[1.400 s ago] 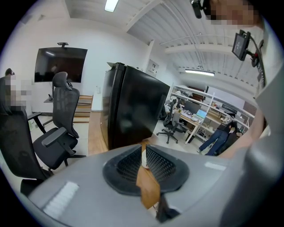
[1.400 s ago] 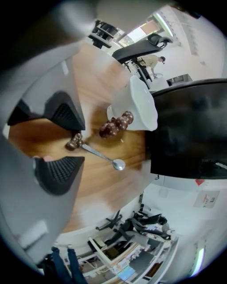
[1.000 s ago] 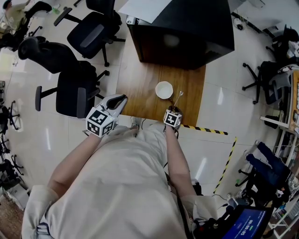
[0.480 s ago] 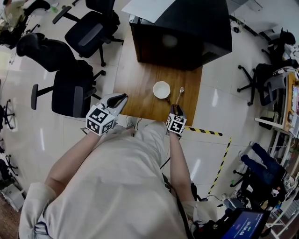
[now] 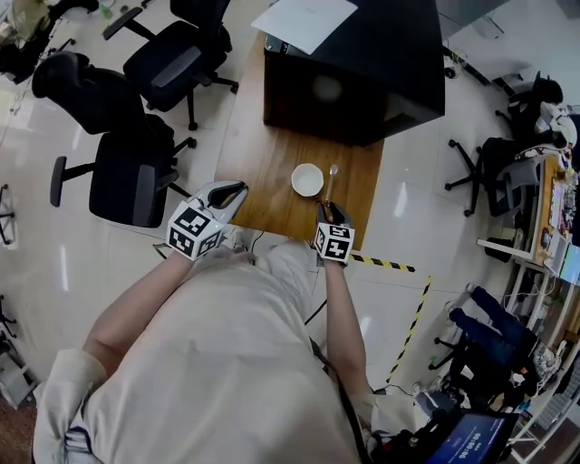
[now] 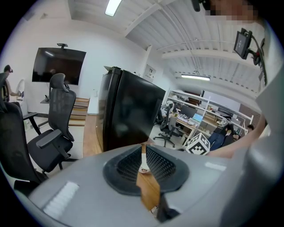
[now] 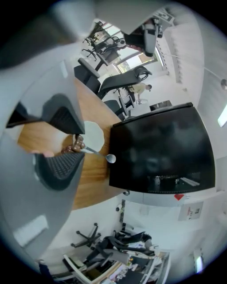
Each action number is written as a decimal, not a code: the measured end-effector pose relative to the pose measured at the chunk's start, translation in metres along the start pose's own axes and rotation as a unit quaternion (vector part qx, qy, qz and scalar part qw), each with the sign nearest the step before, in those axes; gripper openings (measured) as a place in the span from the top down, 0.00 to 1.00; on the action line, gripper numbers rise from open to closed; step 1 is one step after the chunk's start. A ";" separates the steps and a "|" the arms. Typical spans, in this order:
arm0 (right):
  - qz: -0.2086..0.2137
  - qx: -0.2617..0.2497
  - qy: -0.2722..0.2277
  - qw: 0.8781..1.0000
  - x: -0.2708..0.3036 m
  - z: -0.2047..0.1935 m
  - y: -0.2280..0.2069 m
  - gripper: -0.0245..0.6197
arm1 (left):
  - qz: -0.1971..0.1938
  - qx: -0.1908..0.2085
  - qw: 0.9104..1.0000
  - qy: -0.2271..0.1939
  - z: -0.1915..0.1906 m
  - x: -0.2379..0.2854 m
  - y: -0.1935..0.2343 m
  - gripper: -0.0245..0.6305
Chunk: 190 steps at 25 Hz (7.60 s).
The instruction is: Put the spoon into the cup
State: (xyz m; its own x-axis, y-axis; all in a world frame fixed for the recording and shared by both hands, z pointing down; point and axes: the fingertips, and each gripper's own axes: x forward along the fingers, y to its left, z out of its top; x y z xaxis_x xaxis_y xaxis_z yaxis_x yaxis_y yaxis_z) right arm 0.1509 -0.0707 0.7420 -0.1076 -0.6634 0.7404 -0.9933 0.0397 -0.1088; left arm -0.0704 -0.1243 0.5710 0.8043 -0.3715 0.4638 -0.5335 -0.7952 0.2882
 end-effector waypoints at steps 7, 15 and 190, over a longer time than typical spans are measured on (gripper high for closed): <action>0.024 -0.035 0.027 0.999 0.007 0.003 0.019 0.76 | 0.004 -0.004 1.000 -0.011 0.002 -0.002 0.006 0.95; 0.048 -0.063 0.068 0.995 0.018 -0.007 0.030 0.76 | 0.008 -0.007 1.000 -0.018 0.001 -0.004 0.009 0.95; 0.041 0.019 -0.231 0.972 -0.300 -0.096 0.061 0.78 | 0.050 -0.065 0.995 -0.059 -0.134 -0.156 -0.166 0.96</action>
State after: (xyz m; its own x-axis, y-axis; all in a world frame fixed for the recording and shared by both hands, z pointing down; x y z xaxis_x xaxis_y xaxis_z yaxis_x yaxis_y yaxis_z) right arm 0.1190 0.2027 0.5767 -0.1470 -0.9239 0.3533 -0.9790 0.0849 -0.1853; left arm -0.1422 0.1296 0.5629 0.7663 -0.5055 0.3966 -0.6358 -0.6855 0.3548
